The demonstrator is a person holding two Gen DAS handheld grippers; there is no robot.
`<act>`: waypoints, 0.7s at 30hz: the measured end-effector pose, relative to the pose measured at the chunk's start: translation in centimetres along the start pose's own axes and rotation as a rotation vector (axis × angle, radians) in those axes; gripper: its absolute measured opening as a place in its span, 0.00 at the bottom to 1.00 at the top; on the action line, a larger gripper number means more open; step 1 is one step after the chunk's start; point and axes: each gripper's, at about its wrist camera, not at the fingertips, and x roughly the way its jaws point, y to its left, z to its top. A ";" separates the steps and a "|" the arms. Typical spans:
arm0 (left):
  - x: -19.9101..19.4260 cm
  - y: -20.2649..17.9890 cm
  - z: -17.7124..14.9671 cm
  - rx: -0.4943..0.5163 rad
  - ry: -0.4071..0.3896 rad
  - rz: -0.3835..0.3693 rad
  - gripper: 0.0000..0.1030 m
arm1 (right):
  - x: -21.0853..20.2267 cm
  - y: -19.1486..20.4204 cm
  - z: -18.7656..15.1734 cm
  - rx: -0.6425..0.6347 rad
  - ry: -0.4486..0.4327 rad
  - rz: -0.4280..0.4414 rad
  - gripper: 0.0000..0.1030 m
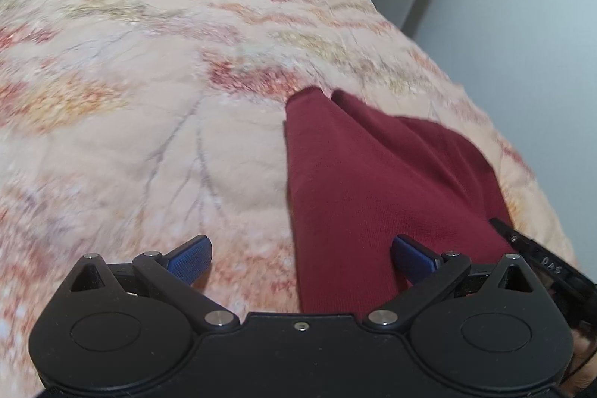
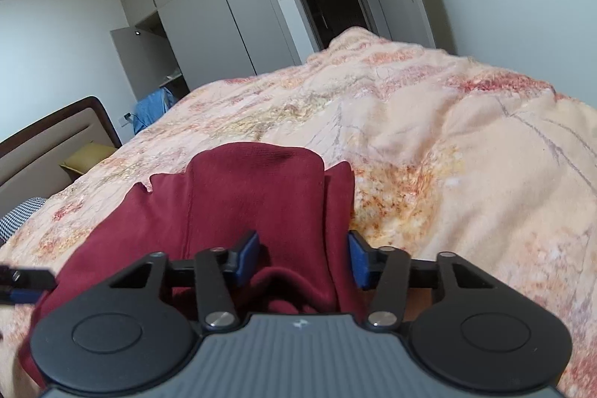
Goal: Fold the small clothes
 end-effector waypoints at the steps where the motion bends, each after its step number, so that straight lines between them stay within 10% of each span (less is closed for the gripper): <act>1: 0.4 -0.1 0.1 0.008 0.006 -0.004 1.00 | 0.0 -0.1 -0.2 0.002 -0.010 0.002 0.47; 21: 2.0 -1.2 0.0 0.057 0.027 -0.028 0.99 | -0.2 0.1 -1.1 -0.002 -0.053 -0.008 0.46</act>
